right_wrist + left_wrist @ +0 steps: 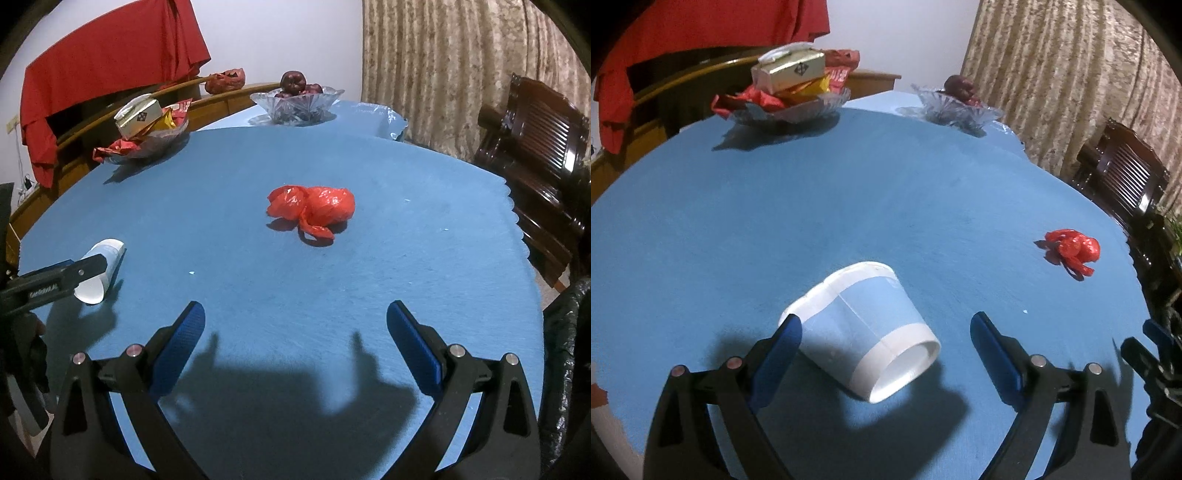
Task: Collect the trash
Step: 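Grasp the white-blue paper cup with the left gripper and lift it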
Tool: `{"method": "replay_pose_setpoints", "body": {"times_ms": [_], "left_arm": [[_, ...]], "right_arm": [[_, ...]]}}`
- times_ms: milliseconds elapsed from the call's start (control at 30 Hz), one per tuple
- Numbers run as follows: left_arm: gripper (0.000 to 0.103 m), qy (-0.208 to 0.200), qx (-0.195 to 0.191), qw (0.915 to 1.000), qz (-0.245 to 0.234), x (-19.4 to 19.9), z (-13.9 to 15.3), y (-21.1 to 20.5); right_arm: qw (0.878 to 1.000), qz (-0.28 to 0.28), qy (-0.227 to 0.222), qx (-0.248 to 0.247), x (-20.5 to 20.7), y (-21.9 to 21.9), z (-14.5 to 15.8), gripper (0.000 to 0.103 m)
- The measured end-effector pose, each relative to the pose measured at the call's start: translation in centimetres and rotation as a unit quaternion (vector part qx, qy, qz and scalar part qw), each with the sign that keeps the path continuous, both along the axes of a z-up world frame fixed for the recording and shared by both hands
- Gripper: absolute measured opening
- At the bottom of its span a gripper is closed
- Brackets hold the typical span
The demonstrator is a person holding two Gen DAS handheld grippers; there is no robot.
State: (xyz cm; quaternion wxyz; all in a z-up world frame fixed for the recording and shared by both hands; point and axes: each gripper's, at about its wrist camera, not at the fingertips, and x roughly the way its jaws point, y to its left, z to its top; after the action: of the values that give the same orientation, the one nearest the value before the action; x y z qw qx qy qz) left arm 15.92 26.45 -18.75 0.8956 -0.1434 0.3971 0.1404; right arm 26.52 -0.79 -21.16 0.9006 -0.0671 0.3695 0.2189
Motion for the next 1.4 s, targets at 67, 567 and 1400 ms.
{"method": "replay_pose_setpoints", "body": {"times_ms": [67,567,1400], "left_arm": [[0.076,0.002,-0.001,1.0,-0.002,0.3,-0.2,0.1],[0.069,-0.012,0.001,0.9997,-0.02,0.7,0.5,-1.1],[0.05,-0.037,-0.031,0.9965,-0.068,2.4,0.4,-4.0]], "right_arm": [[1.0,-0.001,0.001,0.0,0.1,-0.1,-0.1,0.096],[1.0,-0.008,0.004,0.005,0.6,-0.5,-0.2,0.096],[1.0,-0.012,-0.008,0.011,2.1,-0.6,0.7,0.096]]}}
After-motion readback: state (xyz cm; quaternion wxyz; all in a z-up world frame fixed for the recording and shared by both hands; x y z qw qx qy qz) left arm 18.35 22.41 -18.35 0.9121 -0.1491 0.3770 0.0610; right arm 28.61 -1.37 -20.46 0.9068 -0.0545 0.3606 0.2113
